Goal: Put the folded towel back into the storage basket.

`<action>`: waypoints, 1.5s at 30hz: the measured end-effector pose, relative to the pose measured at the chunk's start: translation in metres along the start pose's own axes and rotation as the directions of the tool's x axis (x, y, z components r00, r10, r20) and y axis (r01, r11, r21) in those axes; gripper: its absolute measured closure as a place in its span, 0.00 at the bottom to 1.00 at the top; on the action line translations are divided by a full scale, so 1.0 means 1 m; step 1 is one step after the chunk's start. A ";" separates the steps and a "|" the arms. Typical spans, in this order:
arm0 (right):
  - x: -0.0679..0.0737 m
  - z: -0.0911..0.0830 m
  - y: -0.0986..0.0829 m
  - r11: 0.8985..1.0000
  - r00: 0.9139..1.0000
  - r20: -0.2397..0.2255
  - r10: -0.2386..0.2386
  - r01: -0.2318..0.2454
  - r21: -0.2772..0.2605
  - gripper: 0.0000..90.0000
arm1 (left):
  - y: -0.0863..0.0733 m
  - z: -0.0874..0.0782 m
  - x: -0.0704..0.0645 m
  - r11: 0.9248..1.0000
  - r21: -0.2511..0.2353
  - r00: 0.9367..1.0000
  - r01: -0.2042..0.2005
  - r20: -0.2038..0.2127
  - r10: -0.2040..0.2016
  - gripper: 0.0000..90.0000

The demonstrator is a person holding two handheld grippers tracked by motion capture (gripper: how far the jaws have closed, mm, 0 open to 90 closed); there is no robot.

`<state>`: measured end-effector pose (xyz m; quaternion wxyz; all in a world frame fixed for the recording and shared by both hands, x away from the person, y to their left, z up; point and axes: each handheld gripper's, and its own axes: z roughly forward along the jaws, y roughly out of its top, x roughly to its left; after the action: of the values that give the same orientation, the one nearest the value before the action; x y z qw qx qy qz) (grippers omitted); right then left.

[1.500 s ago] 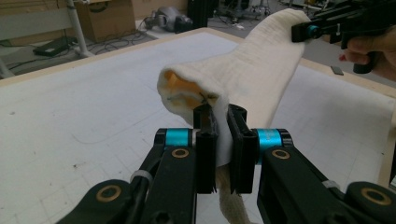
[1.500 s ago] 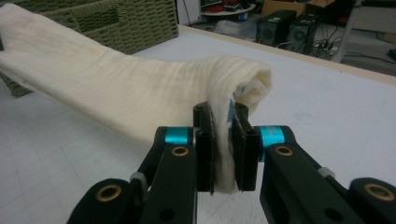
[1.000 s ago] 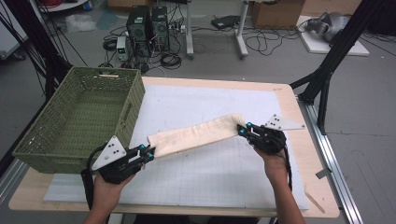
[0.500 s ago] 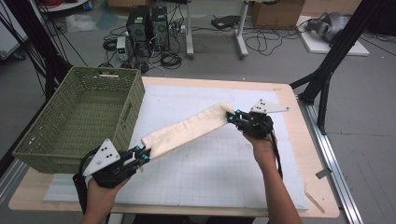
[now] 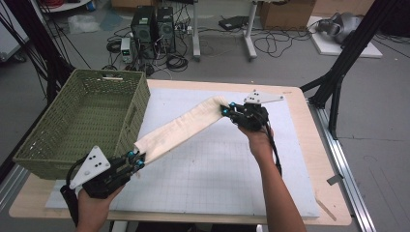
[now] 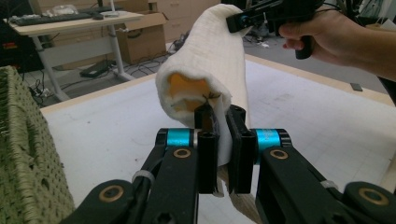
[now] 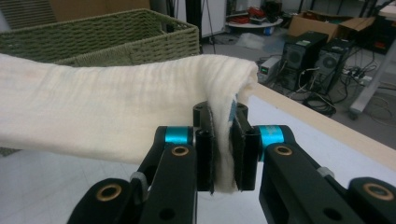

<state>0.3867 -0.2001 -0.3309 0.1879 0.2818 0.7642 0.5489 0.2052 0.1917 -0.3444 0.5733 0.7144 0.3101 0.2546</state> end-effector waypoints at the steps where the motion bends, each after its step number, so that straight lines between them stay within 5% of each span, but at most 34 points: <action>1: 0.000 0.002 0.003 1.000 1.000 -0.001 -0.010 0.010 -0.007 0.91 | 0.001 -0.003 0.001 1.000 -0.004 1.000 -0.001 -0.006 0.001 0.93; 25: 0.019 0.075 0.060 0.997 0.994 -0.074 -0.082 0.083 -0.001 0.91 | 0.007 -0.041 0.021 0.998 -0.061 0.994 -0.012 -0.109 0.005 0.93; 45: 0.054 0.153 0.104 0.992 0.976 -0.179 -0.125 0.127 -0.001 0.91 | 0.000 -0.086 0.051 0.996 -0.092 0.973 0.013 -0.228 -0.034 0.93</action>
<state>0.4598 -0.0289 -0.2811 0.1517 0.1834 0.7971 0.5549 0.1784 0.2859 -0.3252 0.5682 0.6499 0.3709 0.3424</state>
